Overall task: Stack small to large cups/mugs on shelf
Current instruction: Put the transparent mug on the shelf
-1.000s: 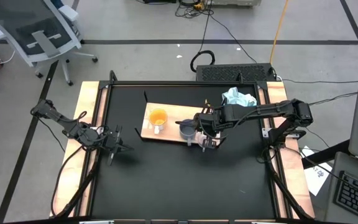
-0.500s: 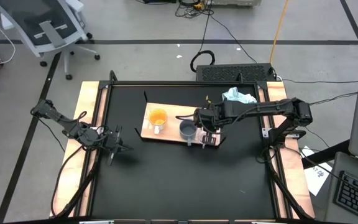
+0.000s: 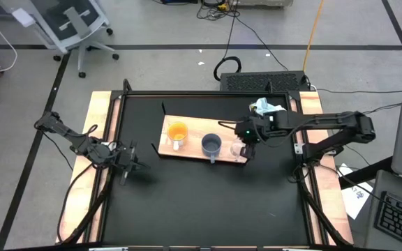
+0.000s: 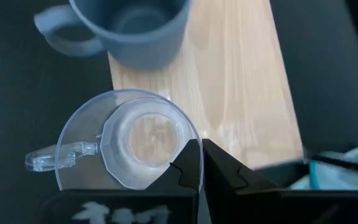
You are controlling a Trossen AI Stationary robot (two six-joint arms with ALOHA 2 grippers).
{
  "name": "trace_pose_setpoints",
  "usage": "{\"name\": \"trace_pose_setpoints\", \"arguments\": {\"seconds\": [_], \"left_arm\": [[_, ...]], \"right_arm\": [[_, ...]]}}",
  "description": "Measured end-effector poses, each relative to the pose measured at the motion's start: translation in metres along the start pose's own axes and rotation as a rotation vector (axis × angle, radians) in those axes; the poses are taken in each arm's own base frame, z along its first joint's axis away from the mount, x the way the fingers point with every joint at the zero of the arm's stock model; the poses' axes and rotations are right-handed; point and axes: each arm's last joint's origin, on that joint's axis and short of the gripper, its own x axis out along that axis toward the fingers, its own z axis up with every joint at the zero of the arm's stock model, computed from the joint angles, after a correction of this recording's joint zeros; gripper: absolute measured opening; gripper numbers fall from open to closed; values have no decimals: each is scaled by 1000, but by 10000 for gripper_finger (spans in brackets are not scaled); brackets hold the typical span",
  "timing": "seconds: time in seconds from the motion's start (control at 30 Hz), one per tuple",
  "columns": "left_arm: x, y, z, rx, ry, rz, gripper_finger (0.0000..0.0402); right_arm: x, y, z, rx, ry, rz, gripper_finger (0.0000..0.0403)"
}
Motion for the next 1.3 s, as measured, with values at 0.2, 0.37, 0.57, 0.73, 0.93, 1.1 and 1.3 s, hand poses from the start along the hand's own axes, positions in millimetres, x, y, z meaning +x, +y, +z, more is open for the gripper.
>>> {"name": "trace_pose_setpoints", "arguments": {"seconds": [0.2, 0.37, 0.57, 0.73, 0.93, 1.1, 1.3], "left_arm": [[0, 0, 2, 15, -20, 3, 10], [0, 0, 2, 22, -22, 4, 10], [0, 0, 2, 22, -19, 4, 10], [0, 0, 1, 24, -12, 4, 10], [0, 0, 1, 19, -12, 3, 10], [0, 0, 0, 20, 4, 1, 10], [0, 0, -1, 14, 9, 0, 10]], "right_arm": [[-2, -1, -8, 19, -13, 10, 0], [2, 1, -3, 2, -33, 62, 0], [16, -5, 1, 11, 6, 71, 0], [26, -10, 10, 6, 46, 76, 0], [34, -9, 24, -39, 77, 74, 0], [37, -8, 25, -58, 101, 73, 0], [39, -8, 24, -71, 130, 71, 0]]}}
